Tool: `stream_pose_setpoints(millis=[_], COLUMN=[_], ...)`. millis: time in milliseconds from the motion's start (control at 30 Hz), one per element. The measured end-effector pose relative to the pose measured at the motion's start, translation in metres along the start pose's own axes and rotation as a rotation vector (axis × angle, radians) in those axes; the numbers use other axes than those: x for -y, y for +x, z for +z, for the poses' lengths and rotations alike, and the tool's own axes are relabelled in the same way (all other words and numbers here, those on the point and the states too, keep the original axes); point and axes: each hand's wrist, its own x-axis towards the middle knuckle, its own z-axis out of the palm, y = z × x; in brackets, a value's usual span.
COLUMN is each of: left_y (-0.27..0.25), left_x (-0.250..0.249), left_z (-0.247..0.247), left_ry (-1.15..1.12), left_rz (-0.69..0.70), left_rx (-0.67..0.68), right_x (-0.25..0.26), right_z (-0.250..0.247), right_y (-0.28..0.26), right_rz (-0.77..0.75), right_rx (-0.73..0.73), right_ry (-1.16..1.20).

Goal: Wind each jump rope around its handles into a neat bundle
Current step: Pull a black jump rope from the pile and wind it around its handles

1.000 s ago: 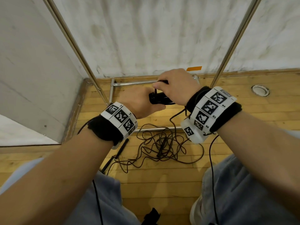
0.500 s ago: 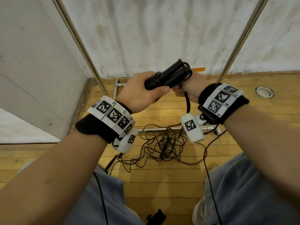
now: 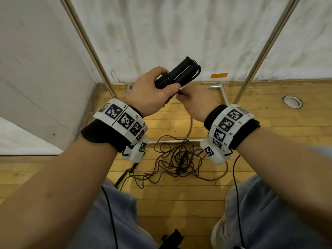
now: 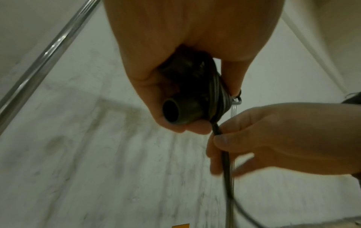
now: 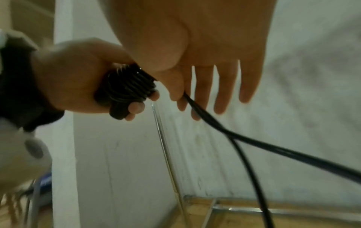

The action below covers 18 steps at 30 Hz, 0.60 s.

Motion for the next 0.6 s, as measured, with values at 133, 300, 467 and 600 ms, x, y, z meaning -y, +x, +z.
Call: stream_pose_setpoints(millis=[133,300,467,600], left_y=[0.006,0.017,0.016,0.012], left_x=[0.006,0.031,0.043,0.036], left_z=[-0.003,-0.015,-0.003,0.007], left_ry=[0.136,0.513,0.691,0.704], left_rz=[0.022,-0.024,-0.089,-0.099], left_rx=[-0.058,-0.200,0.058,0.276], right_x=[0.005,0.006,0.007,0.008], right_z=[-0.001,-0.001,-0.007,-0.014], right_y=[-0.006,-0.009,-0.011,-0.011], right_rz=[0.115,-0.015,-0.191,-0.292], right_rx=[0.190,0.060,0.085,0.040], right_ry=[0.524,0.161,-0.215,-0.343])
